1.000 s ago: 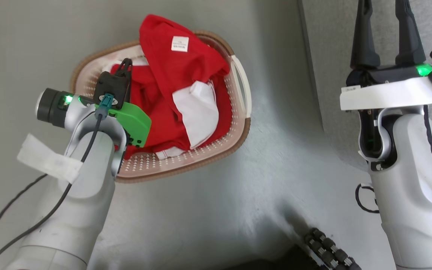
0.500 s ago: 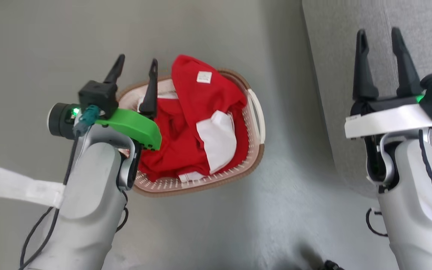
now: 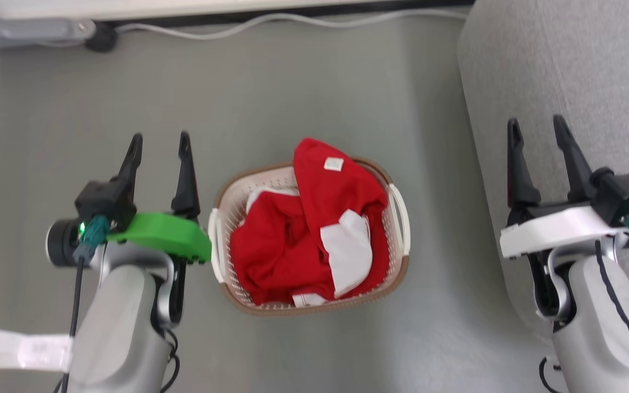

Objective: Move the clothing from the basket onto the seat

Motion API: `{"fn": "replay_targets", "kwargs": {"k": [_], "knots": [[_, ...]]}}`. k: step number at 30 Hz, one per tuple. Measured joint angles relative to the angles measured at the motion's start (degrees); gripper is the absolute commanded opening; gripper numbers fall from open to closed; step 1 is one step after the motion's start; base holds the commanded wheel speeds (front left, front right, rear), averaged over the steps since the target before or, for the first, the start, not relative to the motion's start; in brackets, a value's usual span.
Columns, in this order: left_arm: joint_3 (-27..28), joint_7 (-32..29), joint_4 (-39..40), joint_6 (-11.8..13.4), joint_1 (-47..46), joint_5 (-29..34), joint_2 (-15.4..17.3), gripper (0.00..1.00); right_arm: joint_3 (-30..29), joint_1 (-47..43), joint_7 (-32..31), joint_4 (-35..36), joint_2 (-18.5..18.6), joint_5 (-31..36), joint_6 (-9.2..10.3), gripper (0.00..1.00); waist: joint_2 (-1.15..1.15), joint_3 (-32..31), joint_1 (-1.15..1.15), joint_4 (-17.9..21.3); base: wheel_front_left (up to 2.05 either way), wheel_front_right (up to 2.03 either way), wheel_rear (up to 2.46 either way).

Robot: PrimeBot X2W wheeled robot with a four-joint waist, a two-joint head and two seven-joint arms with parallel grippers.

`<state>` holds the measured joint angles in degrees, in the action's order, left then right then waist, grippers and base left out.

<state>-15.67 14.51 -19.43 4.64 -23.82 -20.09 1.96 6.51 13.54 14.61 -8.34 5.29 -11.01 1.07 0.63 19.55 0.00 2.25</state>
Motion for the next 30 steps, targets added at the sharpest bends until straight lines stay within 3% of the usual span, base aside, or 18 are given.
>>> {"fn": "replay_targets", "kwargs": {"k": [19, 30], "knots": [[4.9, 0.0, 6.0, 0.7, 20.3, 1.3, 1.7, 1.0, 1.3, -11.4, 0.0, -2.4, -1.0, 0.0, -0.02, 1.0, 0.0, -15.5, 0.0, -4.1, 0.0, 0.0, 0.0], [6.4, 0.0, 10.9, 0.9, 25.2, 2.6, 2.2, 1.0, 1.6, -14.1, 0.0, -1.1, -1.6, -0.1, 0.03, 1.0, 0.0, -19.6, 0.0, -4.3, 0.0, 0.0, 0.0]]}}
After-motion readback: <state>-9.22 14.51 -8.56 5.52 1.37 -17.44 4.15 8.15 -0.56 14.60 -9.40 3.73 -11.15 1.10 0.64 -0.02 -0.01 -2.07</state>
